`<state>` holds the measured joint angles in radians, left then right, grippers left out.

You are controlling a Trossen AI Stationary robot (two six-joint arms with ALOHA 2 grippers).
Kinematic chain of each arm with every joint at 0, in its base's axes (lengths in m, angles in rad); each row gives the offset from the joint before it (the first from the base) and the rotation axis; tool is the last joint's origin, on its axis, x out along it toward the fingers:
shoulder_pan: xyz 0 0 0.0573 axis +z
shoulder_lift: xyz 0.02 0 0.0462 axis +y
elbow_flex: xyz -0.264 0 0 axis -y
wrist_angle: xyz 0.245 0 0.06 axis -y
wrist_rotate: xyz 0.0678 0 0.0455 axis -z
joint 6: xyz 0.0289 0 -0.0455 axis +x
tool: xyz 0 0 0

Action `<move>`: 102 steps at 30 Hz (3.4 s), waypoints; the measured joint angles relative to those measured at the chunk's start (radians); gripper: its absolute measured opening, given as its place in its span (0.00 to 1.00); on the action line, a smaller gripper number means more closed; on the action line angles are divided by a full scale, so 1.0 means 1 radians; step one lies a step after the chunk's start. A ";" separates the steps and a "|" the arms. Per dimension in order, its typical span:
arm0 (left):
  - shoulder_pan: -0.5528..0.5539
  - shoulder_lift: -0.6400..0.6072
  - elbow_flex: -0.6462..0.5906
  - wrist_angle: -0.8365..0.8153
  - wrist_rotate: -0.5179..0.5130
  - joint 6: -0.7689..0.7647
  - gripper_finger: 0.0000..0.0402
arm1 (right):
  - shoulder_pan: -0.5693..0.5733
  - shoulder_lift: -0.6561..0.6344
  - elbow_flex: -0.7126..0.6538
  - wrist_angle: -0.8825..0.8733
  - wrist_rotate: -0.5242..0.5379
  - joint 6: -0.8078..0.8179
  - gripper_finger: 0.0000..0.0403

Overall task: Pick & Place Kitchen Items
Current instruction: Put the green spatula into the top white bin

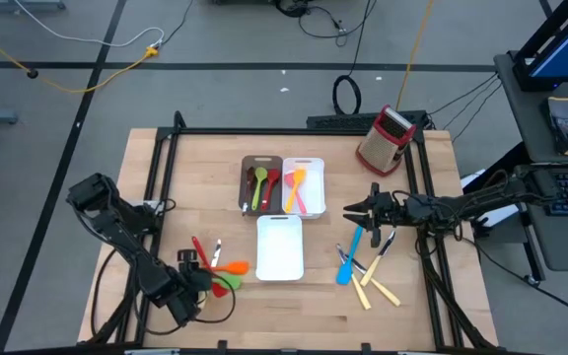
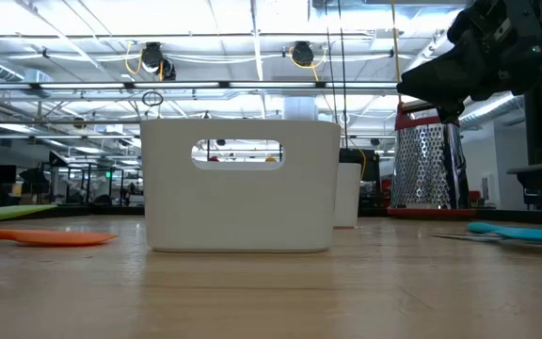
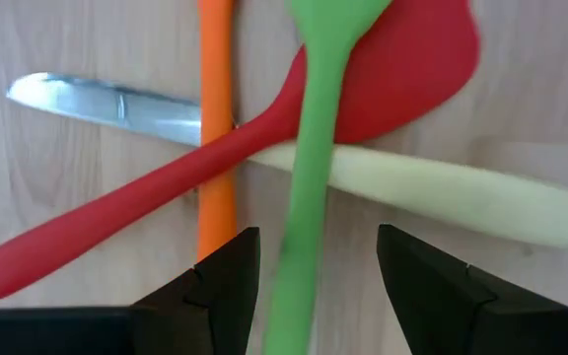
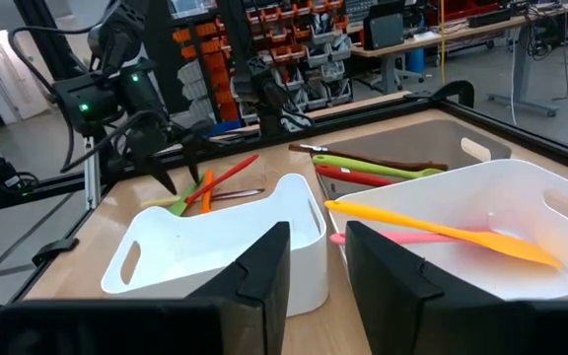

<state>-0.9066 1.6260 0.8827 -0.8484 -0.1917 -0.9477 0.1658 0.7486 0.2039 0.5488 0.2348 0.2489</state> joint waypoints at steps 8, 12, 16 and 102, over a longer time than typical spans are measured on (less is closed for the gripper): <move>0.010 -0.005 -0.067 0.119 0.012 0.041 0.50 | 0.000 0.000 0.000 0.000 0.000 0.000 0.23; 0.010 -0.005 -0.084 0.122 0.027 0.067 0.41 | 0.000 0.000 0.000 0.000 0.000 0.000 0.23; 0.010 -0.004 -0.085 0.122 0.036 0.087 0.27 | 0.000 0.000 0.000 0.000 0.000 0.000 0.23; 0.951 -0.060 0.152 1.145 0.237 -0.612 0.01 | 0.000 0.000 0.000 -0.002 0.002 -0.008 0.23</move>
<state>0.0446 1.5659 1.0347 0.2966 0.0457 -1.5596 0.1654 0.7483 0.2039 0.5464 0.2368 0.2413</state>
